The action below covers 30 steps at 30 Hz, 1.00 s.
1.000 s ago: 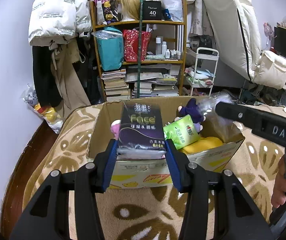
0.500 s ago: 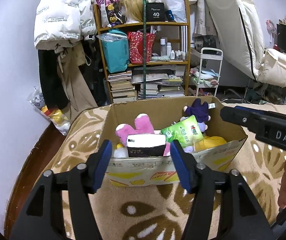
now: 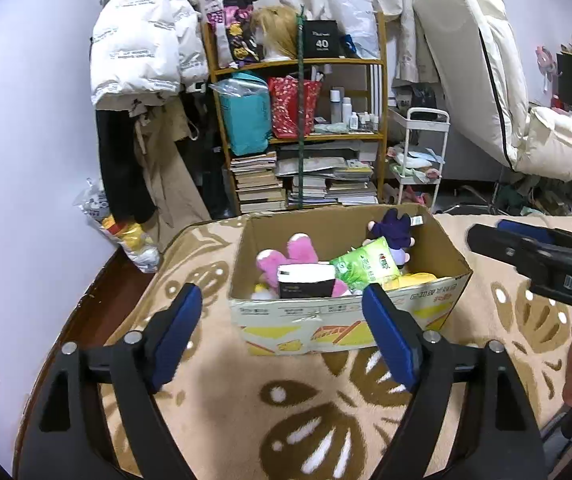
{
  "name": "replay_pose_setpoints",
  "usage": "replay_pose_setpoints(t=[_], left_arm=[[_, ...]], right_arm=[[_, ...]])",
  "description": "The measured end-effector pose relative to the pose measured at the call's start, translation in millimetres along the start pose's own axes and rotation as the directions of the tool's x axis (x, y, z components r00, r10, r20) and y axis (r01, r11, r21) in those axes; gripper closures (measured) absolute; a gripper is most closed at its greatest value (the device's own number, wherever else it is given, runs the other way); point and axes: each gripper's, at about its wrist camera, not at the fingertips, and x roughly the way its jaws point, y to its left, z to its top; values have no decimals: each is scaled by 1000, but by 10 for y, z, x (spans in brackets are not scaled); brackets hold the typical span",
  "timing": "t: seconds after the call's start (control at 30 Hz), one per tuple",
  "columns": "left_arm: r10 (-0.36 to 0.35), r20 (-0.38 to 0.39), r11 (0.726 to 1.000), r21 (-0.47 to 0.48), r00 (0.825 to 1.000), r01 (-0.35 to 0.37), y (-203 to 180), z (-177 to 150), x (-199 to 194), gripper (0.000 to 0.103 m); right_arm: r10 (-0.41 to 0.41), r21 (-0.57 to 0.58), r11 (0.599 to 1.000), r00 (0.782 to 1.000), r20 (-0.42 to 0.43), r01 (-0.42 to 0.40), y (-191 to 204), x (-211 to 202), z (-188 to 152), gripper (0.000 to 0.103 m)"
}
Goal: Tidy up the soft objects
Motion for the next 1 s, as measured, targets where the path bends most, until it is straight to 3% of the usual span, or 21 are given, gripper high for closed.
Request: replay_pose_setpoints(t=[0.17, 0.43, 0.5, 0.6, 1.0], left_arm=[[50, 13, 999, 1, 999, -50, 112, 1, -254, 10], [128, 43, 992, -21, 991, -127, 279, 8, -638, 3], [153, 35, 988, -36, 988, -152, 320, 16, -695, 3], [177, 46, 984, -44, 983, -175, 372, 7, -814, 3], [195, 70, 980, -50, 978, -192, 395, -266, -1141, 2]], right_arm=[[-36, -43, 998, 998, 54, 38, 94, -368, 23, 10], [-92, -55, 994, 994, 59, 95, 108, -795, 98, 9], [-131, -67, 989, 990, 60, 135, 137, -891, 70, 0], [-152, -96, 982, 983, 99, 161, 184, -1054, 11, 0], [-172, -91, 978, 971, 166, 189, 218, -1345, -203, 0]])
